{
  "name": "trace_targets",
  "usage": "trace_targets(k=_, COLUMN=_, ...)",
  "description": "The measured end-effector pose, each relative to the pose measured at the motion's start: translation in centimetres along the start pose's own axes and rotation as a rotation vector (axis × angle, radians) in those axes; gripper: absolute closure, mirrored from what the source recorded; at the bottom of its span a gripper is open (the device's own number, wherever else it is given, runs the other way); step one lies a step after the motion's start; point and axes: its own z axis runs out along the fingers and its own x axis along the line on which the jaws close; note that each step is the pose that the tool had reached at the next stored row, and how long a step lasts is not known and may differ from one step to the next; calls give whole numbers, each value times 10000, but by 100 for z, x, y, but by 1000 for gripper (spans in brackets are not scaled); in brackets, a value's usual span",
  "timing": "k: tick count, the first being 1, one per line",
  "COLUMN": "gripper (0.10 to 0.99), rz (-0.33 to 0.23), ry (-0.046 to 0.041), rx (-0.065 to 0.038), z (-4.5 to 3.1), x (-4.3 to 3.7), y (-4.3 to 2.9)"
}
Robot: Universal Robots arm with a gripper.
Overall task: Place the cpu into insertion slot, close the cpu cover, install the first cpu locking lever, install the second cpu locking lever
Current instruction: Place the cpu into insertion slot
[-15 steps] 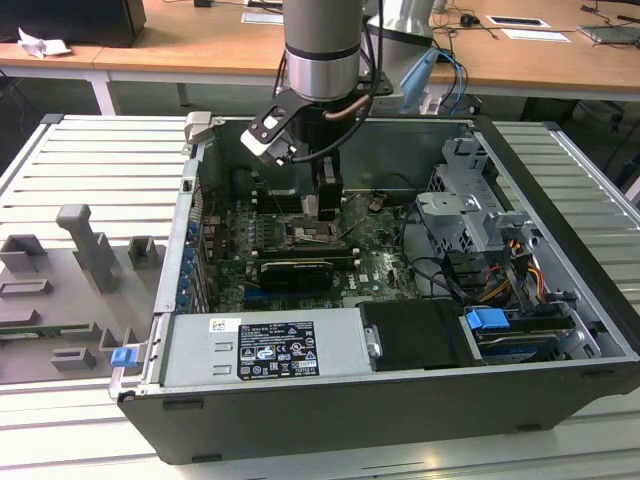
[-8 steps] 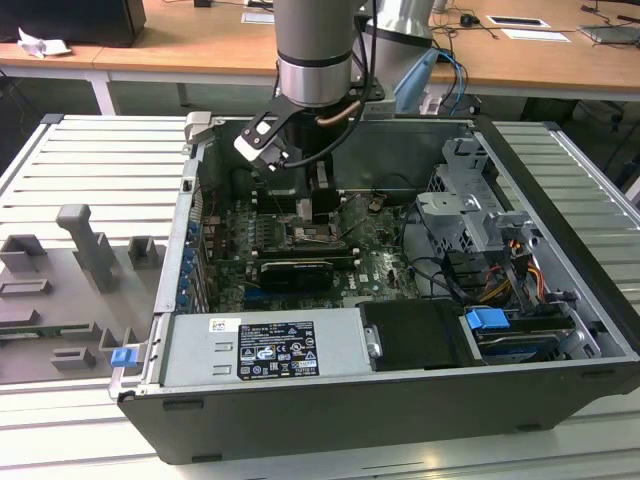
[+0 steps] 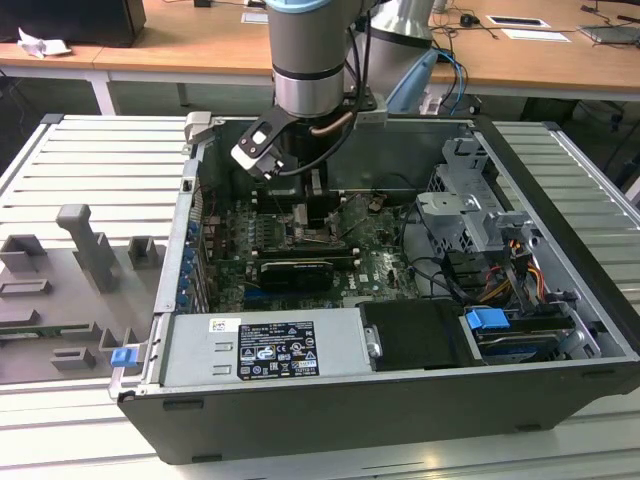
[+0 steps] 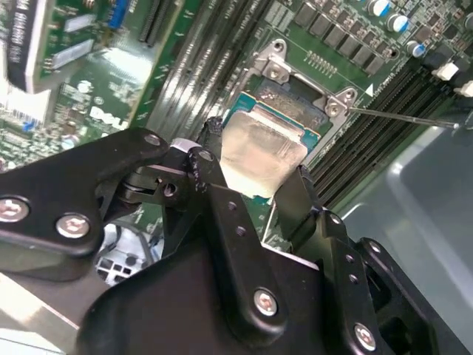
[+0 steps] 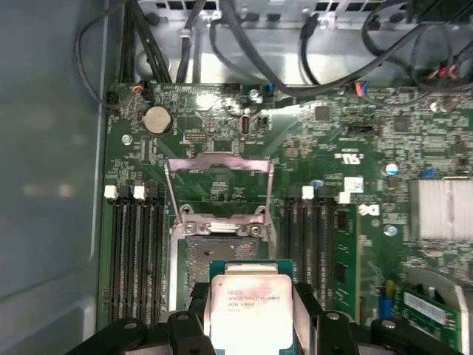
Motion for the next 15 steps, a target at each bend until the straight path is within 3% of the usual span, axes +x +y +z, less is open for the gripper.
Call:
trace_targets(k=5, gripper=553, rz=0, ry=0, rx=1, z=121, x=83, y=-10)
trace_targets(k=12, gripper=553, rz=14, ry=-1, rx=0, z=276, x=114, y=-24)
trace_targets(k=15, gripper=553, rz=89, ry=-6, rx=-2, z=306, x=126, y=-24)
